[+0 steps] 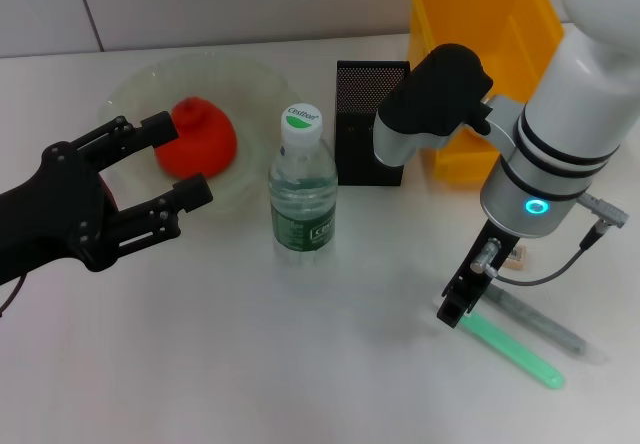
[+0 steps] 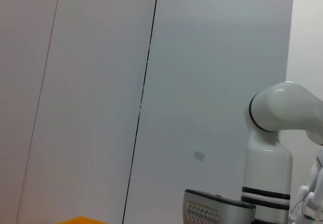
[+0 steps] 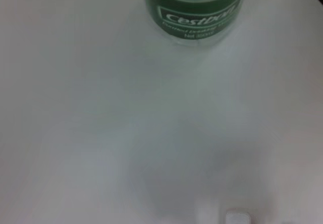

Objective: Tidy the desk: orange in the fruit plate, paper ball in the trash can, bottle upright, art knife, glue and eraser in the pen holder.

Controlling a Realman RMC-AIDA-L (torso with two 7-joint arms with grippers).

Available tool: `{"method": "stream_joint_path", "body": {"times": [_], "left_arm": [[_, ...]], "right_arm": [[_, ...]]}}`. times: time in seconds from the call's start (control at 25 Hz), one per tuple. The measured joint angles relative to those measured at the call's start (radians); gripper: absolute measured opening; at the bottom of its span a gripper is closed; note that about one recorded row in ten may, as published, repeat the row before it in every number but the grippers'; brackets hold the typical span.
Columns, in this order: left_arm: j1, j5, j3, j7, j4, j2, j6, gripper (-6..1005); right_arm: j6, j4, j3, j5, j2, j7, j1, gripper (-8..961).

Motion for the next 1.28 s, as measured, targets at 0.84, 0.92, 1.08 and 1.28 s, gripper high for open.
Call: {"method": "stream_joint_path", "body": {"times": [0.84,0.92,1.08,1.28], "left_arm": [[0.001,0.001,0.0,0.0,0.0,0.0,0.005,783],[0.001,0.001,0.0,0.0,0.0,0.0,0.005,783],[0.001,0.001,0.002,0.0,0.0,0.0,0.006,783],[0.001,0.001,0.002,0.0,0.0,0.0,0.006,783]], "right_arm": [[0.014,0.024,-0.013,0.0,0.002,0.003,0.0,467],[0.016,0.024,-0.015,0.0,0.002,0.003,0.0,466],[0.025,0.025,-0.024,0.0,0.002,0.008,0.0,467],[0.033,0.026,-0.03,0.0,0.002,0.015,0.0,460]]}}
